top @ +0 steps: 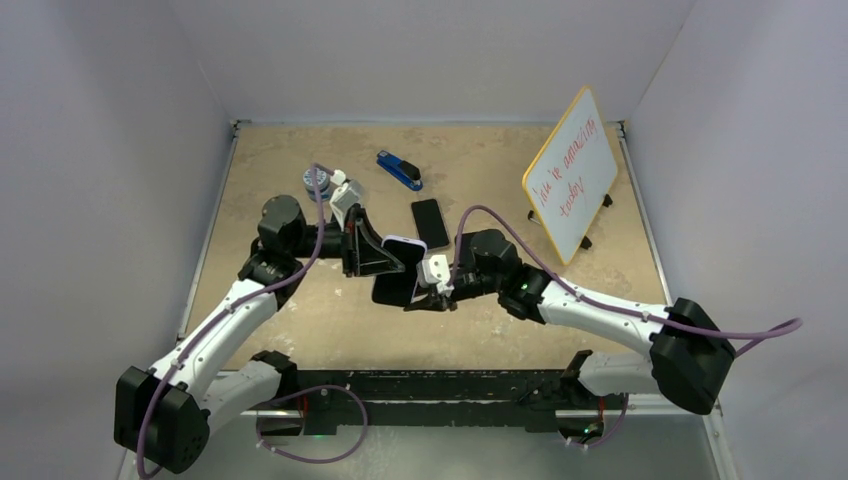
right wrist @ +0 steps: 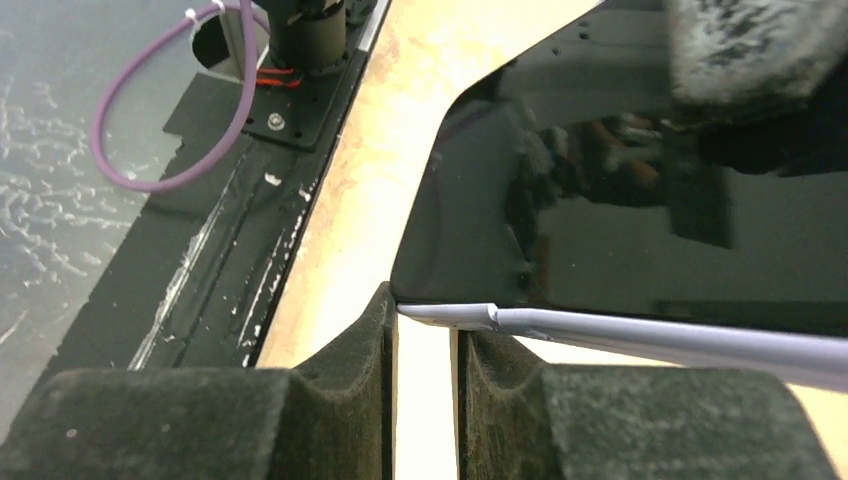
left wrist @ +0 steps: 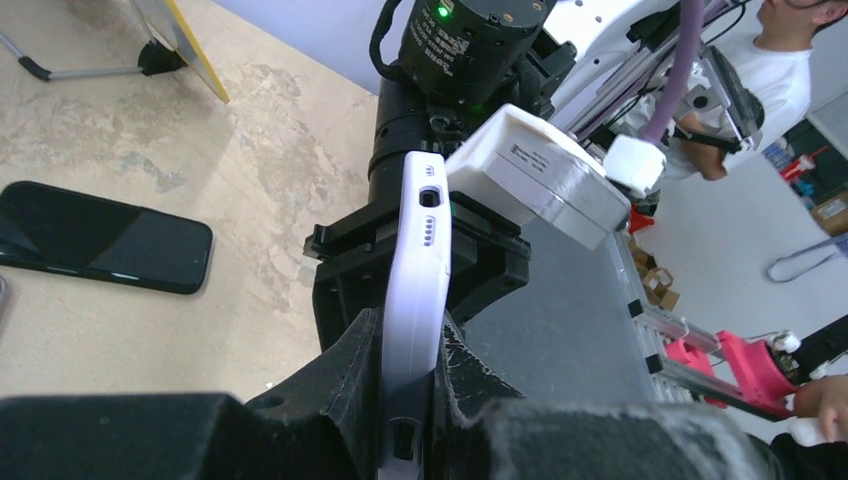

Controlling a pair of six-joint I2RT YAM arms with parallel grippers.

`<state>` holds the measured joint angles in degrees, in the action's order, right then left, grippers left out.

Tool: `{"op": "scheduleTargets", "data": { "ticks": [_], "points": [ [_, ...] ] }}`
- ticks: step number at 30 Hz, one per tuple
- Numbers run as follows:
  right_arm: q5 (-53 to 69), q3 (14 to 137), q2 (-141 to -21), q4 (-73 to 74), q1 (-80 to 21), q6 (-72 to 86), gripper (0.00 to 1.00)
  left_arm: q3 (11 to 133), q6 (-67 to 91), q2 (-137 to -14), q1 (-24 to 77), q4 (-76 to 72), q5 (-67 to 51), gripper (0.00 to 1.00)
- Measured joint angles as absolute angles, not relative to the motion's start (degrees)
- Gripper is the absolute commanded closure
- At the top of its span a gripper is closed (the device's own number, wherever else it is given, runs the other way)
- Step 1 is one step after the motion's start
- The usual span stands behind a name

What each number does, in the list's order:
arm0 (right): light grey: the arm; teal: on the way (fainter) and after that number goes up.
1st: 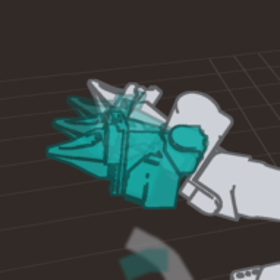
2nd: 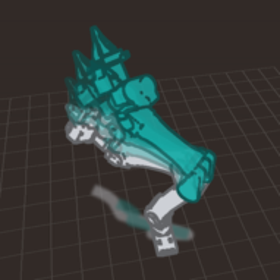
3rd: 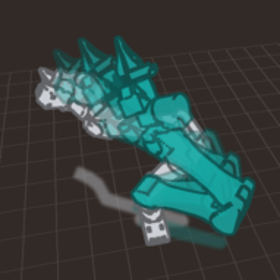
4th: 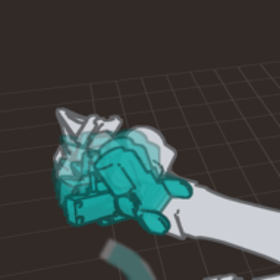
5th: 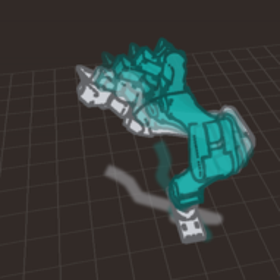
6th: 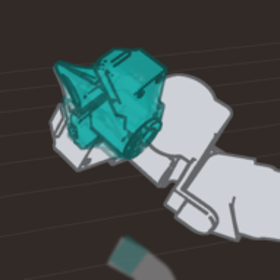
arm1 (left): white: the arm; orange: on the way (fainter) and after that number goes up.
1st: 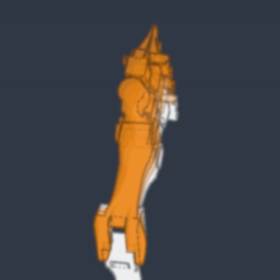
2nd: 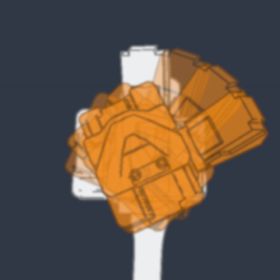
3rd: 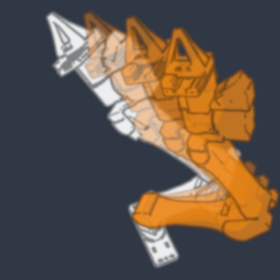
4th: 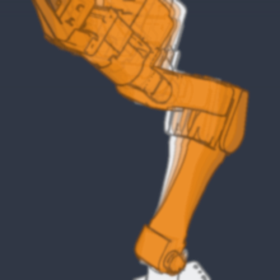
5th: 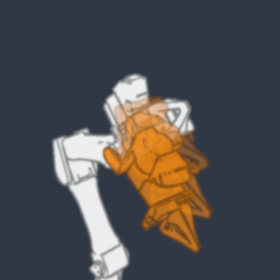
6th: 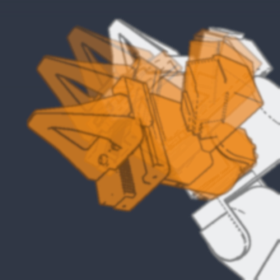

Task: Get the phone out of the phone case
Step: Remove the phone case from the phone.

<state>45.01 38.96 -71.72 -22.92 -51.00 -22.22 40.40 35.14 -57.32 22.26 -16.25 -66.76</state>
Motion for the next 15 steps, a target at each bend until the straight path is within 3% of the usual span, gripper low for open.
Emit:
{"op": "scheduleTargets", "data": {
  "ticks": [7, 15],
  "points": [
    [41.1, 40.2, -72.1, -19.5, -51.5, -30.1, 1.00, 38.4, 41.7, -56.6, 22.4, -17.7, -64.5, 1.00],
    [38.3, 37.3, -72.1, -27.5, -51.8, -25.8, 1.00, 35.6, 44.5, -53.3, 22.2, -21.9, -61.4, 1.00]
  ]
}}
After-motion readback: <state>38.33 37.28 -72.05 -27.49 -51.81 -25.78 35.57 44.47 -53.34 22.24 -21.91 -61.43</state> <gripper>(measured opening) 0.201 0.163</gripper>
